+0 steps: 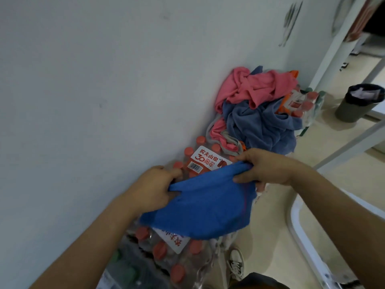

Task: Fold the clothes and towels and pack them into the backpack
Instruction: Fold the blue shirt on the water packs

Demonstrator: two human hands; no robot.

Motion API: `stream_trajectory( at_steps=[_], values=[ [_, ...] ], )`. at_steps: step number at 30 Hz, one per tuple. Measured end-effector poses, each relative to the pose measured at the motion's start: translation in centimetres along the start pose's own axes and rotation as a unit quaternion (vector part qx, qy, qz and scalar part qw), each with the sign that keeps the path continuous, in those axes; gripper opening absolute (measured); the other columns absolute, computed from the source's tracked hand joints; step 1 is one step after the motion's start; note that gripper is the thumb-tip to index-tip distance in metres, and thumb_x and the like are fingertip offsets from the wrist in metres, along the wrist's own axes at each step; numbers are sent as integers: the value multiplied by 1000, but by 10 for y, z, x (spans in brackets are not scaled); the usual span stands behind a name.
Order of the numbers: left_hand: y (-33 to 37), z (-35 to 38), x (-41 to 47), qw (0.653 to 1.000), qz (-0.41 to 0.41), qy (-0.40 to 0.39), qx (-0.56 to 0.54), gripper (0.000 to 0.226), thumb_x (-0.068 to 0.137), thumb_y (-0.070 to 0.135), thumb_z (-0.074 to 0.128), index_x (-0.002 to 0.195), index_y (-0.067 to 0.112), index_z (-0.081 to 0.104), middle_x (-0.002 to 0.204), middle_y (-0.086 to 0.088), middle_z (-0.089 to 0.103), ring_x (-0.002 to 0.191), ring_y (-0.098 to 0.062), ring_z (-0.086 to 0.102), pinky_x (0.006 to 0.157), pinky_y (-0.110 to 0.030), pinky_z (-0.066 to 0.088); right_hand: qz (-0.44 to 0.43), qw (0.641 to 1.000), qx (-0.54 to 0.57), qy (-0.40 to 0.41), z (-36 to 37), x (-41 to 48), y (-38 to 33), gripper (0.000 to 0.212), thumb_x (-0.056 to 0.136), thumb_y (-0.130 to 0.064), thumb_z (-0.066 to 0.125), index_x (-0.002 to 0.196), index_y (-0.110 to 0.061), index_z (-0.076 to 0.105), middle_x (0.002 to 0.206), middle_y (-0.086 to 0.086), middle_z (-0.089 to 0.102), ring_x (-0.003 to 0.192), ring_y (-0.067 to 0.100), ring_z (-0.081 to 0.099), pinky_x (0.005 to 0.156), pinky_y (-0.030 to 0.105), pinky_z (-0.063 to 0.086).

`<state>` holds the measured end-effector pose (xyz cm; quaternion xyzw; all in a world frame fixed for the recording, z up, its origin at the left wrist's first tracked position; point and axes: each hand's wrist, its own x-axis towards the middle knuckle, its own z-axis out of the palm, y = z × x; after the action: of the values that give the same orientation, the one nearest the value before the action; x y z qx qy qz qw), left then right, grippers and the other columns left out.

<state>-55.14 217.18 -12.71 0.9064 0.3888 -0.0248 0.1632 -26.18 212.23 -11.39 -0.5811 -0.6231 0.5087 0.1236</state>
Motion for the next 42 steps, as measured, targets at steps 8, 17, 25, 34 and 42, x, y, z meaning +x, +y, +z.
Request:
stream_trajectory(
  at_steps=[8,17,25,34,42],
  values=[
    [37,-57,-78,918,-105,74,-374,36,70,34,75,84,5,57,71,-12,59,63,-12,55,54,-23,41,-60,990,121,-27,-46,-42,-61,24,81,-15,66,104,-10,67,96,-1,74,87,17,71,60,25,57],
    [72,-19,-115,691,-186,213,-666,37,68,25,79,85,-1,59,75,-11,60,66,-17,57,53,-21,45,-77,993,-70,-52,-79,5,-89,16,86,-23,68,98,-12,70,74,6,65,54,11,51,43,21,40],
    [40,90,-72,616,-498,386,-473,15,84,-8,62,77,3,69,60,2,67,52,-7,57,52,-19,47,-22,972,-230,42,-6,126,-14,24,86,-17,62,69,-17,44,72,2,53,75,26,58,64,36,47],
    [63,84,-49,753,-615,194,-132,29,85,41,62,99,18,49,89,1,56,80,-24,59,59,-30,34,-77,965,-217,124,5,142,3,18,92,-23,55,80,-16,43,84,9,59,85,32,58,68,32,36],
    [70,85,-50,493,-543,461,-499,18,88,5,60,97,18,51,80,0,69,71,-13,63,52,-19,45,-150,959,-177,165,20,134,7,12,92,-15,55,101,-8,50,88,20,64,83,39,61,63,37,40]
  ],
)
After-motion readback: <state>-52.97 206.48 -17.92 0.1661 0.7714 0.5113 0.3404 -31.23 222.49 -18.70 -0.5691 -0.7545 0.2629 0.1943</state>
